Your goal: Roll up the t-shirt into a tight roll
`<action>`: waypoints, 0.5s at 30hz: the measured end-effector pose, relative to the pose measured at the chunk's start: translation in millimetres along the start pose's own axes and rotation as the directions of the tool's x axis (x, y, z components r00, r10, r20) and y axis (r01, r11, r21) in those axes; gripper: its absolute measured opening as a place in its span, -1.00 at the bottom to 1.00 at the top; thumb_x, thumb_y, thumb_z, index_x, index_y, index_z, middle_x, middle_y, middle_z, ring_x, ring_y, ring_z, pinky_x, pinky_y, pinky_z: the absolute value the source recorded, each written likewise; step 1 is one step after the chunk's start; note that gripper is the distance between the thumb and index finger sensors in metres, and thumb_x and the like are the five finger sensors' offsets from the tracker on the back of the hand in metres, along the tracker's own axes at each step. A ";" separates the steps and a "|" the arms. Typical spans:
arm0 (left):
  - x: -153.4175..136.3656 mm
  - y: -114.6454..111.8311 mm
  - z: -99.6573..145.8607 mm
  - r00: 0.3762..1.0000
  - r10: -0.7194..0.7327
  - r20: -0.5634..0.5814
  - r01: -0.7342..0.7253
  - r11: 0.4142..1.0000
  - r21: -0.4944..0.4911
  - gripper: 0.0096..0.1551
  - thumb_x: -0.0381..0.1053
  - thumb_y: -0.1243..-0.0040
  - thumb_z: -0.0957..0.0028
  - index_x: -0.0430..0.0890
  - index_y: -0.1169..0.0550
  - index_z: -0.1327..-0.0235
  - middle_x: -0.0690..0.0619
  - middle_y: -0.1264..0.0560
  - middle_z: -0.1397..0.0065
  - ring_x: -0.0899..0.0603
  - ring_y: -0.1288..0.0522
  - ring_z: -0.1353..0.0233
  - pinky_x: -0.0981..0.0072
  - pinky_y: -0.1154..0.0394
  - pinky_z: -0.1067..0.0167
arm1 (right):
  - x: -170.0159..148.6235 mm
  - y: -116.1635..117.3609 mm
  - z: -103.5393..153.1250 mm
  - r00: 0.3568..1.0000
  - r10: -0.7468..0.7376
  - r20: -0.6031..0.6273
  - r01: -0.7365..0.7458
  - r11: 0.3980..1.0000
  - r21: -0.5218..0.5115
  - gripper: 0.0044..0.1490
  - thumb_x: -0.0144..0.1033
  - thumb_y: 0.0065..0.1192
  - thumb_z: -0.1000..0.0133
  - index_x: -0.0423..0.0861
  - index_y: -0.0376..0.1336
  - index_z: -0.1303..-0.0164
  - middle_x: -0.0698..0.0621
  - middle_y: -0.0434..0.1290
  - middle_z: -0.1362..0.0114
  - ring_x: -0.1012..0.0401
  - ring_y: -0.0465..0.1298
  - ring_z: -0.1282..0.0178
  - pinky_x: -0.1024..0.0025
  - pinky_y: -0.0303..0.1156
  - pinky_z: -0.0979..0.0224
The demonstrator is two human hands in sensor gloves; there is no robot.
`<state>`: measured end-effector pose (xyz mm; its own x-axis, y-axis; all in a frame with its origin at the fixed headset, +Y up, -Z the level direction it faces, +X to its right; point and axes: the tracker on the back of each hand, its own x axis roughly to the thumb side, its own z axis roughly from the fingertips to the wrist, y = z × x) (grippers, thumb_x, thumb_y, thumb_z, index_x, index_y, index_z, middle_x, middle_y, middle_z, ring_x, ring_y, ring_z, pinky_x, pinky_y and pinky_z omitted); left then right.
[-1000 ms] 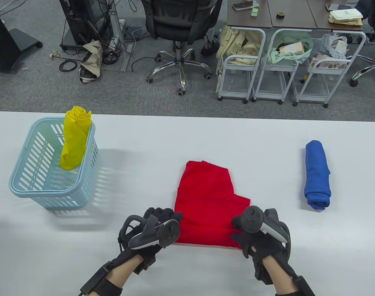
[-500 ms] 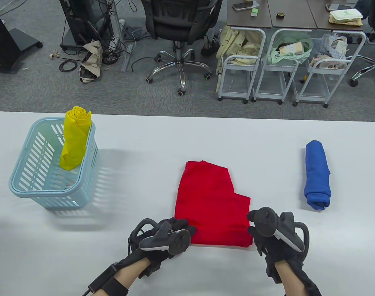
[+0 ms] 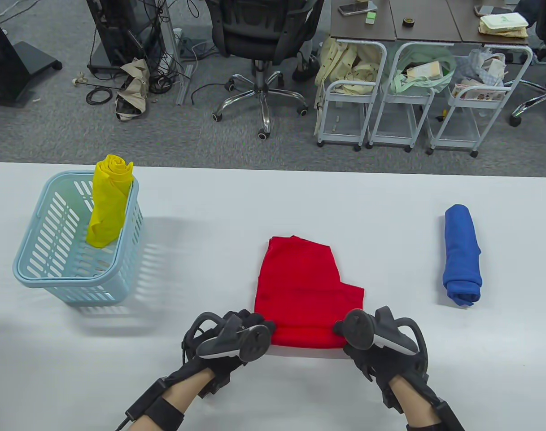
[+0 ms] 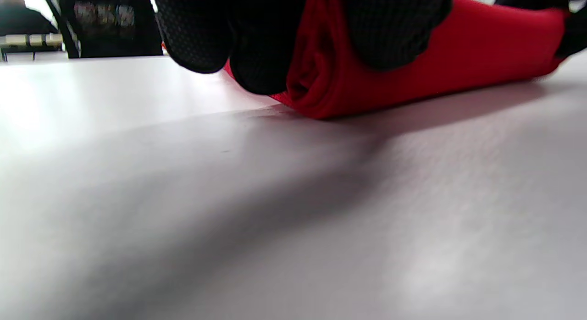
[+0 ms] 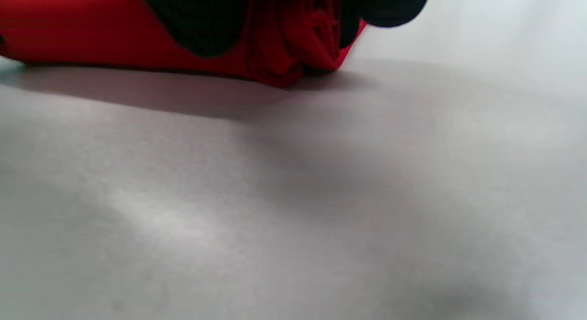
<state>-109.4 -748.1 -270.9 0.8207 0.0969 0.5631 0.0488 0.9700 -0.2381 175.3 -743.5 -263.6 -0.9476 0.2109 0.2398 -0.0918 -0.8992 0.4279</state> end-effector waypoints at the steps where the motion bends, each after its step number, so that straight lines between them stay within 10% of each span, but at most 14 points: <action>1: -7.8 2.0 1.2 0.995 0.102 -0.003 -0.102 0.995 -0.017 -0.47 0.07 -0.08 -0.18 0.12 -0.45 -0.46 0.10 -0.58 -0.40 -0.09 -0.57 -0.37 -0.01 -0.50 -0.37 | -6.1 -0.7 1.9 0.995 -0.101 0.028 0.100 0.995 0.016 -0.33 -0.17 0.16 -0.20 0.13 0.07 -0.54 0.02 0.26 -0.57 0.02 0.39 -0.47 0.10 0.32 -0.42; 6: -31.7 -2.0 -0.2 0.929 0.365 -0.067 -0.368 0.928 -0.054 -0.46 0.11 -0.02 -0.21 0.03 -0.49 -0.44 0.05 -0.67 -0.24 -0.12 -0.63 -0.23 -0.02 -0.52 -0.29 | -17.7 4.5 -1.9 0.969 -0.247 0.005 0.246 0.967 0.060 -0.32 -0.14 -0.01 -0.26 0.01 0.02 -0.60 -0.05 0.38 -0.44 0.02 0.55 -0.18 0.21 0.45 -0.19; 11: -22.6 3.0 4.4 0.975 -0.126 -0.181 0.132 0.991 0.023 -0.44 0.21 -0.08 -0.16 0.11 -0.49 -0.42 0.13 -0.64 -0.27 -0.08 -0.61 -0.28 0.01 -0.51 -0.32 | -12.6 4.0 -3.8 0.981 -0.117 -0.152 0.116 0.993 -0.012 -0.19 0.03 0.05 -0.25 -0.02 -0.09 -0.64 -0.03 0.27 -0.50 0.09 0.54 -0.19 0.22 0.45 -0.22; 15: -17.4 17.9 16.3 0.969 -0.042 -0.243 0.076 0.989 0.131 -0.40 0.21 -0.08 -0.17 0.11 -0.43 -0.49 0.10 -0.58 -0.39 -0.12 -0.56 -0.35 0.03 -0.51 -0.33 | -19.4 3.4 -2.7 0.972 -0.095 -0.215 0.091 0.995 -0.029 -0.12 0.18 0.06 -0.22 -0.02 -0.07 -0.64 -0.03 0.28 -0.50 0.12 0.53 -0.19 0.23 0.45 -0.22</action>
<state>-132.0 -728.7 -272.0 0.9316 -0.0012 0.3635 0.0362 0.9953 -0.0893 192.5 -751.7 -269.1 -0.9781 0.2079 0.0048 -0.1864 -0.8871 0.4222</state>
